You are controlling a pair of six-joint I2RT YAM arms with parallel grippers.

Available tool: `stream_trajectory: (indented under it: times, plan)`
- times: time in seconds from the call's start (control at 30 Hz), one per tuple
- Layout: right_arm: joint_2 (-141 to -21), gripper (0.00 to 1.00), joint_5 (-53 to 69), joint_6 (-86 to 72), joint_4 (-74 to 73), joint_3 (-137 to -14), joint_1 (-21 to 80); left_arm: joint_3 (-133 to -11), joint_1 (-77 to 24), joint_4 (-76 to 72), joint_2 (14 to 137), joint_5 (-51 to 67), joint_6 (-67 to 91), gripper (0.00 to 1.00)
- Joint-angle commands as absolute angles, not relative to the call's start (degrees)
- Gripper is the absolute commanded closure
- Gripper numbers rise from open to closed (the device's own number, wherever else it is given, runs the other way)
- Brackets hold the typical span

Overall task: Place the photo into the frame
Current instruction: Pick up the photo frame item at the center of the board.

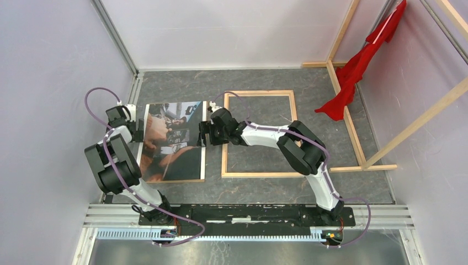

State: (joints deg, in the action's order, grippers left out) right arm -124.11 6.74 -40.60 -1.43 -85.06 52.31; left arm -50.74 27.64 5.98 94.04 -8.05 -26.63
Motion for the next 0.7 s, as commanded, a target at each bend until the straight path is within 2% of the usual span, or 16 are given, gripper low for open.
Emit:
stream_trajectory:
  times: [0.0,0.2,0.43,0.67]
  plan:
    - [-125.3,0.11,3.3,-39.5,-7.5,-84.2,50.0,-52.8,28.0,8.5,91.7,-3.5,-25.6,0.03]
    - [-128.0,0.11,2.5,-40.5,-7.6,-87.7,48.5,-53.2,29.5,5.8,91.5,-6.5,-25.9,0.03]
    - [-129.5,0.11,2.5,-41.7,-6.6,-88.4,47.9,-54.7,30.7,-2.1,94.8,-15.4,-24.8,0.05]
    - [-129.7,0.1,2.9,-42.0,-5.5,-87.8,47.5,-54.4,30.2,-1.6,98.2,-11.9,-22.5,0.05]
